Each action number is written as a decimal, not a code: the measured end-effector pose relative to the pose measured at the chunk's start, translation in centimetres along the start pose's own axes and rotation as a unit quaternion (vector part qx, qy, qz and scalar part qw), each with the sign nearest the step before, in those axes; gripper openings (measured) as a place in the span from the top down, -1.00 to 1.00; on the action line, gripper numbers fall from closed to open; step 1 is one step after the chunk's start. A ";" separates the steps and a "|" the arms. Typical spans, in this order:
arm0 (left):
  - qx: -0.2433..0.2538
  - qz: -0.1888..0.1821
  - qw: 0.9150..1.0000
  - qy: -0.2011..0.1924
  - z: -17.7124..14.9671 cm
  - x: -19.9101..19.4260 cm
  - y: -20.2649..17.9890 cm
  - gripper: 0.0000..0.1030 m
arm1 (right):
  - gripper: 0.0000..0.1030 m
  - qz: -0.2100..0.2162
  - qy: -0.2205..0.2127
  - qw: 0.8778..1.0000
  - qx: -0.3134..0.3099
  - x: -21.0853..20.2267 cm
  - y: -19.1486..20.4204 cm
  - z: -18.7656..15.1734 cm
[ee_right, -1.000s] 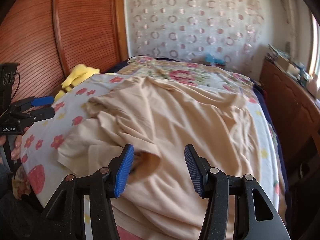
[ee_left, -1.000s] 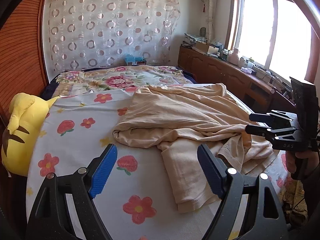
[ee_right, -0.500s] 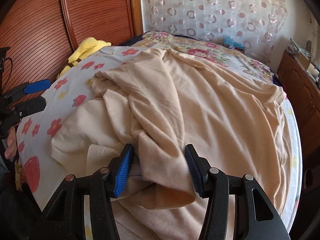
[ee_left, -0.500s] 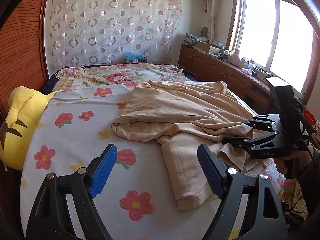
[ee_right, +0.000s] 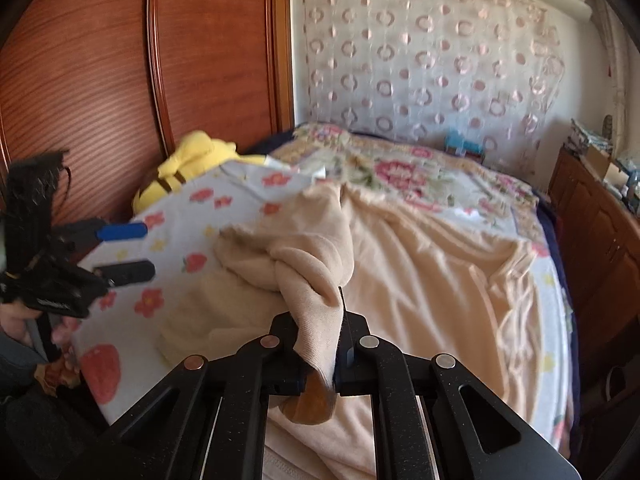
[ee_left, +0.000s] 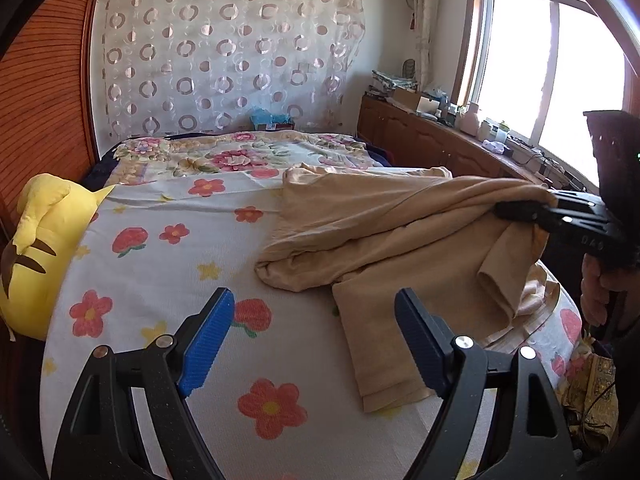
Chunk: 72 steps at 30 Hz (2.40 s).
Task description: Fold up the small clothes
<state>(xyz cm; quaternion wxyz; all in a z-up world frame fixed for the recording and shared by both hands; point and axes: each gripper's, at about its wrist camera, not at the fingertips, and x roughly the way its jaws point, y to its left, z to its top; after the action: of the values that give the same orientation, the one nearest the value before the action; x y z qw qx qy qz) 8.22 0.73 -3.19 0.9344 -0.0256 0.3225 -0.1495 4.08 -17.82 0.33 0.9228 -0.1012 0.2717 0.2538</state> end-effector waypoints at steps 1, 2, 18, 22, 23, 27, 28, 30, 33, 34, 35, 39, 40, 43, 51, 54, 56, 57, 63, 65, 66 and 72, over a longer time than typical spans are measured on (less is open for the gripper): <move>0.000 0.000 1.000 0.000 0.0 -0.1 0.0 -0.61 | 0.83 -0.002 -0.007 1.000 0.001 -0.8 -0.2 0.1; 0.000 -0.001 1.000 0.000 -0.1 -0.1 0.0 -0.61 | 0.83 -0.005 -0.011 1.000 0.002 -1.6 -0.6 0.1; 0.016 -0.017 1.000 -0.004 0.3 -0.1 -1.8 -0.61 | 0.68 -0.098 0.058 0.990 0.083 -4.8 -7.1 -7.1; 0.017 -0.016 1.000 -0.005 0.3 -0.2 -2.0 -0.61 | 0.37 -0.119 0.062 0.986 0.100 -5.5 -8.2 -6.9; 0.017 -0.015 1.000 -0.006 0.3 -0.2 -2.1 -0.61 | 0.31 -0.121 0.058 0.986 0.103 -6.0 -8.3 -6.7; 0.016 -0.015 1.000 -0.008 0.4 -0.2 -2.1 -0.61 | 0.16 -0.125 0.039 0.986 0.101 -8.0 -8.0 -5.8; 0.016 -0.014 1.000 -0.008 0.4 -0.2 -2.0 -0.61 | 0.14 -0.121 0.036 0.987 0.098 -7.7 -7.6 -5.6; 0.013 -0.010 1.000 -0.013 0.5 -0.3 -1.9 -0.61 | 0.13 -0.114 0.032 0.989 0.092 -7.5 -6.9 -5.1; 0.010 -0.007 1.000 -0.016 0.7 -0.6 -1.7 -0.61 | 0.12 -0.099 0.032 0.992 0.076 -5.8 -5.9 -4.4; 0.009 -0.005 1.000 -0.017 0.8 -0.7 -1.5 -0.61 | 0.12 -0.093 0.032 0.993 0.071 -5.1 -5.8 -4.4; 0.008 -0.003 1.000 -0.017 0.8 -0.7 -1.4 -0.61 | 0.12 -0.085 0.032 0.994 0.065 -4.2 -5.5 -4.1; 0.004 0.001 1.000 -0.021 0.8 -1.0 -0.8 -0.61 | 0.12 -0.050 0.039 0.997 0.050 -0.9 -4.1 -2.7; 0.002 0.002 1.000 -0.022 0.7 -1.0 -0.7 -0.61 | 0.12 -0.040 0.042 0.997 0.047 -0.2 -3.7 -2.4; -0.003 0.002 1.000 -0.023 0.7 -0.9 -0.3 -0.61 | 0.10 -0.006 0.053 0.998 0.029 2.3 -2.2 -1.1; -0.010 0.001 1.000 -0.019 0.1 -0.6 0.4 -0.61 | 0.09 0.044 0.107 0.993 0.002 9.8 0.3 0.7; -0.011 0.001 1.000 -0.022 0.0 -0.8 0.7 -0.61 | 0.09 0.042 0.118 0.992 -0.004 10.8 0.3 1.0; -0.012 0.001 1.000 -0.021 0.0 -0.8 0.8 -0.61 | 0.09 0.035 0.129 0.991 -0.008 11.1 0.6 1.2; -0.012 0.000 1.000 -0.021 0.0 -0.7 0.8 -0.61 | 0.09 0.029 0.138 0.990 -0.011 11.3 0.7 1.5; -0.008 -0.006 1.000 -0.009 -0.3 0.3 0.4 -0.61 | 0.58 0.028 0.132 0.991 -0.015 11.4 -1.2 1.9; -0.008 -0.011 1.000 -0.003 -0.3 0.8 0.2 -0.61 | 0.85 0.043 0.117 0.992 -0.005 10.8 -2.1 2.3; -0.007 -0.013 1.000 0.000 -0.3 1.0 0.1 -0.61 | 0.90 0.038 0.109 0.993 -0.006 10.5 -2.5 2.5; 0.009 -0.026 1.000 0.013 0.8 2.6 -1.3 -0.61 | 0.92 -0.015 0.056 0.998 -0.001 6.7 -7.0 3.0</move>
<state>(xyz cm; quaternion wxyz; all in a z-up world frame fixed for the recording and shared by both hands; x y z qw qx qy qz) 10.31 -1.30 -3.88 0.9262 -0.0237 0.3322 -0.1770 13.94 -20.05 -0.55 0.9096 -0.1206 0.3213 0.2341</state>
